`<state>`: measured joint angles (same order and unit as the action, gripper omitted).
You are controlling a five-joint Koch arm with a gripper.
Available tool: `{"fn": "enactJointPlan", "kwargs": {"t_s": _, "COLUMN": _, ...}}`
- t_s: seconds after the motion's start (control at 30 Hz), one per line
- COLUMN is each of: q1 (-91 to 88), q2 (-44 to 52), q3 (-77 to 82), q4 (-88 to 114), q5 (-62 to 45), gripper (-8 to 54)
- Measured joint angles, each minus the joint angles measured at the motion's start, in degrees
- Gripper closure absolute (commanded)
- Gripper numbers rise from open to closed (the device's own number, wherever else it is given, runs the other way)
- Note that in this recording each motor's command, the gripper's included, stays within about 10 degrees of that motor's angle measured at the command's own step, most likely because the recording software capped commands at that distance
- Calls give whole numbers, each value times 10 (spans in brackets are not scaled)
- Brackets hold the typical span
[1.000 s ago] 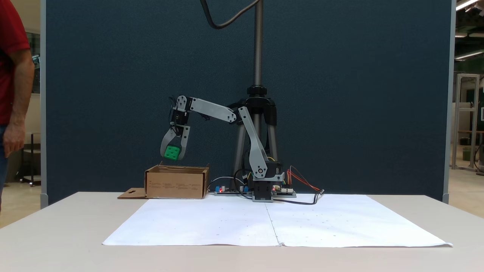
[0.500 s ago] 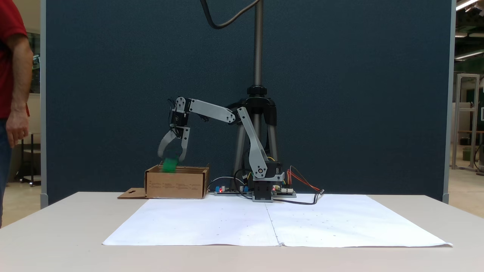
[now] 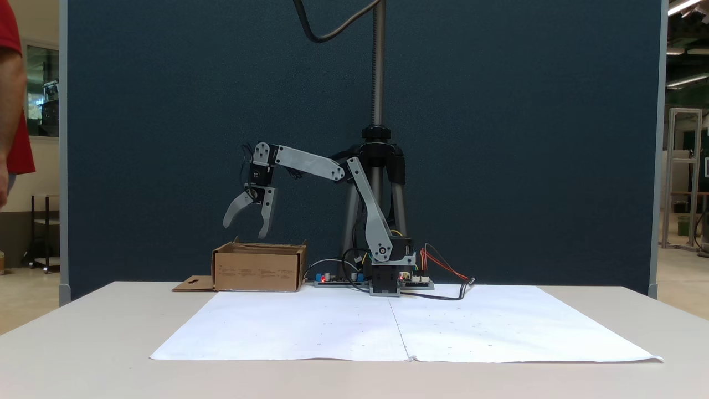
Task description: Grasp a green dice and put it in the bin.
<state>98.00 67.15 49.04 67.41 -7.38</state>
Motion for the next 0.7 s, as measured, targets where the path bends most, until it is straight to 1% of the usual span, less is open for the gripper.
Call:
{"fn": "enactJointPlan", "kwargs": {"t_s": 0.3, "q1": -169, "q2": 120, "q3": 0, "q4": 1, "q5": 85, "gripper": 24}}
{"fn": "enactJointPlan", "kwargs": {"t_s": 0.57, "q1": -396, "q2": 215, "q3": 0, "q4": -1, "q5": 119, "gripper": 24}}
{"fn": "enactJointPlan", "kwargs": {"t_s": 0.7, "q1": -526, "q2": 237, "q3": 0, "q4": -30, "q5": 128, "gripper": 24}}
